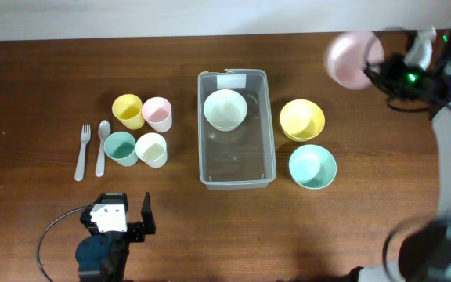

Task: Pack container
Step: 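Carry the pink bowl into the container onto the white bowl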

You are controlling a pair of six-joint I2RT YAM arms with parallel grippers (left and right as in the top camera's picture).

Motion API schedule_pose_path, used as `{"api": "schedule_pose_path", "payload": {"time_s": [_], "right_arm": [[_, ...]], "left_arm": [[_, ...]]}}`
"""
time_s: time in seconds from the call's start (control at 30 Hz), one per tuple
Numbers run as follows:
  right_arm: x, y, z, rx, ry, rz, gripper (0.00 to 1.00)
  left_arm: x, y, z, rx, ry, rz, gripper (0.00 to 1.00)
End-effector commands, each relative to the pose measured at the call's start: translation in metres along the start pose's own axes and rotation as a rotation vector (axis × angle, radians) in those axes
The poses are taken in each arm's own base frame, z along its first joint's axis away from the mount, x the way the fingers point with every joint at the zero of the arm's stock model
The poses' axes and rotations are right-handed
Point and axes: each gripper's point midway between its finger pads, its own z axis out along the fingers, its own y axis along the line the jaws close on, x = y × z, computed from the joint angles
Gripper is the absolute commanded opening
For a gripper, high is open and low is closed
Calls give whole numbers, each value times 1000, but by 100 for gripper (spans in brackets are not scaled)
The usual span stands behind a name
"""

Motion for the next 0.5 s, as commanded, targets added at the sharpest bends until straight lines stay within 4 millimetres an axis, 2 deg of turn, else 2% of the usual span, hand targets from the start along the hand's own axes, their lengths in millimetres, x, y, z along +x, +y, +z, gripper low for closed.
{"api": "schedule_pose_path", "payload": {"time_s": [0.0, 0.13, 0.17, 0.27, 0.3, 0.4, 0.47], "right_arm": [[39, 92, 27, -106, 79, -192, 4], [85, 110, 80, 8, 155, -288, 4], [105, 110, 102, 43, 198, -311, 4], [142, 97, 149, 95, 286, -336, 4], [162, 84, 184, 83, 338, -328, 4], [184, 78, 212, 13, 402, -302, 4], [194, 69, 222, 21, 430, -277, 4]], "left_arm": [[0, -3, 0, 14, -4, 10, 100], [0, -3, 0, 14, -4, 9, 100], [0, -3, 0, 14, -4, 9, 100], [0, -3, 0, 14, -4, 9, 100], [0, -3, 0, 14, -4, 9, 100], [0, -3, 0, 14, -4, 9, 100], [0, -3, 0, 14, -4, 9, 100]]}}
